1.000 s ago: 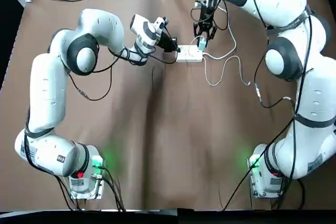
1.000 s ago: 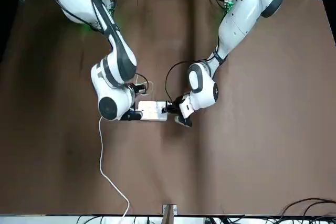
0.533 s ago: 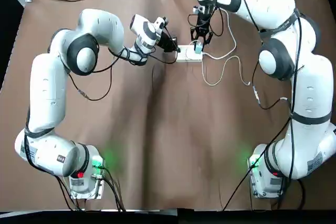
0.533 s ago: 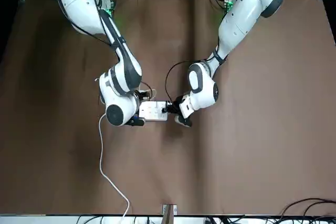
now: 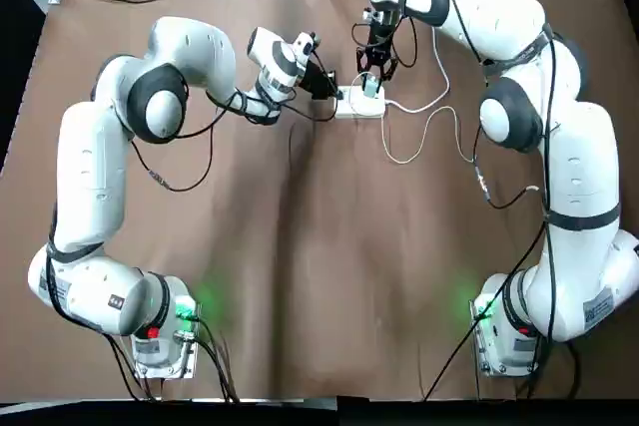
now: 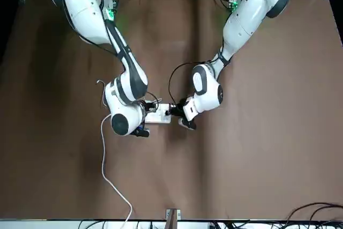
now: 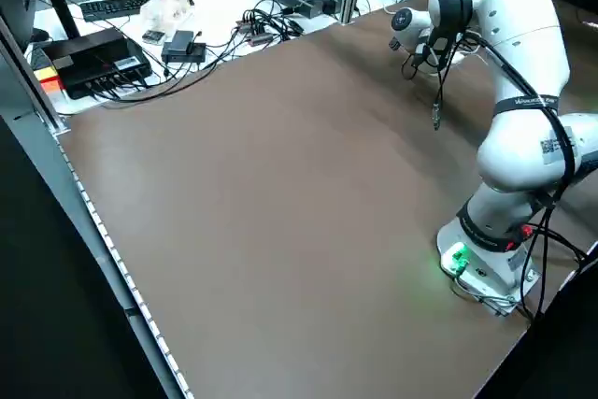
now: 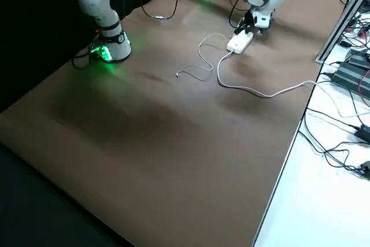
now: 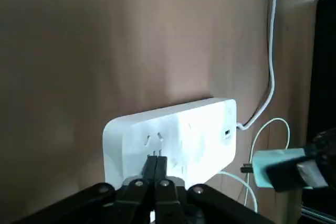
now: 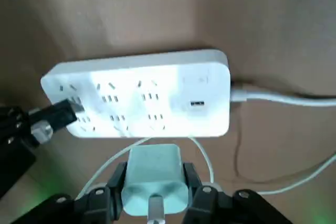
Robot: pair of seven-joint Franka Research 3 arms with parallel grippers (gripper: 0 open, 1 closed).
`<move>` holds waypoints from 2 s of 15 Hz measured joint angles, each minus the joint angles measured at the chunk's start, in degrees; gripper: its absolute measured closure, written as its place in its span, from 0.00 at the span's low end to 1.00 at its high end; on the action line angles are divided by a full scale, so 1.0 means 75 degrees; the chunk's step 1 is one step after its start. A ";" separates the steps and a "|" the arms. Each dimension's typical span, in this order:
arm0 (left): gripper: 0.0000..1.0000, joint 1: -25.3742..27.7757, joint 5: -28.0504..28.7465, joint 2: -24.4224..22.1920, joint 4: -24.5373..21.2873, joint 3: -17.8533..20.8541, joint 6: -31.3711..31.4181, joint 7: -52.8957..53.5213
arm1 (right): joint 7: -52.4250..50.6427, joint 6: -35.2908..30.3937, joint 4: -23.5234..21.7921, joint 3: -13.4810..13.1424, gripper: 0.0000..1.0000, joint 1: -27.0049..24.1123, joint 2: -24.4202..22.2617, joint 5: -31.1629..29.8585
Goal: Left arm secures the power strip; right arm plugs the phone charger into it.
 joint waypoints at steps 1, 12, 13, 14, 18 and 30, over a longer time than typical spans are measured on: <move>0.99 0.0000 0.0000 0.0000 0.0000 0.0000 0.0000 0.0000 | 0.0003 0.0034 0.0059 0.0000 0.52 0.0006 0.0083 0.0000; 0.99 0.0000 0.0000 0.0000 0.0000 0.0000 0.0000 0.0000 | 0.0053 0.0059 0.0150 -0.0030 0.52 0.0250 0.0286 -0.0242; 0.99 0.0000 0.0000 0.0000 0.0000 0.0000 0.0000 0.0000 | 0.0053 0.0062 0.0150 -0.0033 0.52 0.0259 0.0304 -0.0347; 0.99 0.0000 0.0000 0.0000 0.0000 0.0000 0.0000 0.0000 | 0.0053 0.0064 0.0150 -0.0035 0.52 0.0263 0.0318 -0.0439; 0.99 0.0000 0.0000 0.0000 0.0000 0.0000 0.0000 0.0000 | 0.0053 0.0101 0.0157 -0.0036 0.52 0.0267 0.0328 -0.0515; 0.99 0.0000 0.0000 0.0000 0.0000 0.0000 0.0000 0.0000 | 0.0053 0.0353 0.0178 -0.0037 0.52 0.0347 0.0349 -0.0532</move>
